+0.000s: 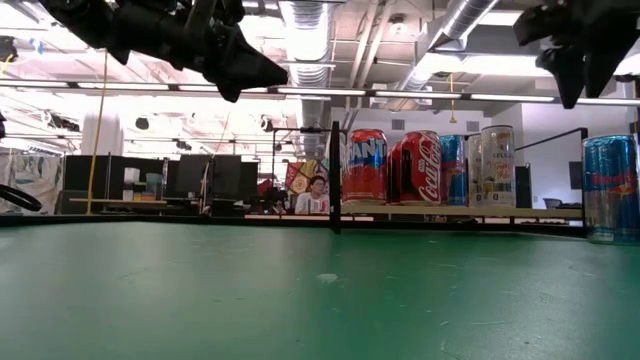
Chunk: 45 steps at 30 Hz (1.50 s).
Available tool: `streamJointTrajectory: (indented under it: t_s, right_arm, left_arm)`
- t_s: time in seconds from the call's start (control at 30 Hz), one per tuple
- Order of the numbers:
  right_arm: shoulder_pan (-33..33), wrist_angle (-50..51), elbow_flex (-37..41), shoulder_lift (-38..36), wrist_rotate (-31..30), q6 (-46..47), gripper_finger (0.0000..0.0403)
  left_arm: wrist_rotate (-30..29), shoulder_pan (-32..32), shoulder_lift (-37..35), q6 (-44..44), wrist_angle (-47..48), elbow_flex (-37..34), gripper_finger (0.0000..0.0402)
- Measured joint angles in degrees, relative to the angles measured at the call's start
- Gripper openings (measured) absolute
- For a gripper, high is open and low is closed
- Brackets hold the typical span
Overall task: Place canned beverage on shelf
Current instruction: Put the blue soda can on the shelf aligned with the other blue soda cans
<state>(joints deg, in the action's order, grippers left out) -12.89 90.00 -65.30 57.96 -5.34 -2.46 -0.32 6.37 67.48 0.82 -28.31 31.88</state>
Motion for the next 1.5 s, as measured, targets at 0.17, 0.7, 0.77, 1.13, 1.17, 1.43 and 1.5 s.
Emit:
streamJointTrajectory:
  t_s: [0.17,0.7,0.77,1.13,1.17,1.43,1.5]
  right_arm:
    - [-2.3,0.0,0.0,0.2,0.0,5.3,0.0286]
    - [-5.6,0.0,-0.1,3.1,0.1,6.6,0.0287]
    - [-5.7,0.0,-0.1,2.5,0.2,6.6,0.0287]
    - [-7.2,0.0,-0.1,-3.3,-1.5,10.9,0.0287]
    - [-7.2,0.0,-0.1,-3.6,-2.3,11.7,0.0287]
    - [-7.1,0.0,-0.1,-3.8,-2.4,10.7,0.0286]
    - [-7.1,0.0,-0.1,-3.4,-2.3,12.1,0.0286]
  left_arm:
    - [0.0,0.0,0.0,0.0,1.1,0.0,0.0056]
    - [-0.1,0.0,0.0,0.2,1.2,0.0,0.0056]
    - [-0.1,0.0,0.0,0.2,1.7,0.0,0.0056]
    - [-0.1,0.0,0.0,0.1,2.1,0.0,0.0056]
    - [-0.1,0.0,0.0,0.1,2.0,0.0,0.0056]
    - [-0.1,0.0,0.0,0.0,1.7,0.0,0.0056]
    - [-0.1,0.0,0.0,0.0,1.4,0.0,0.0056]
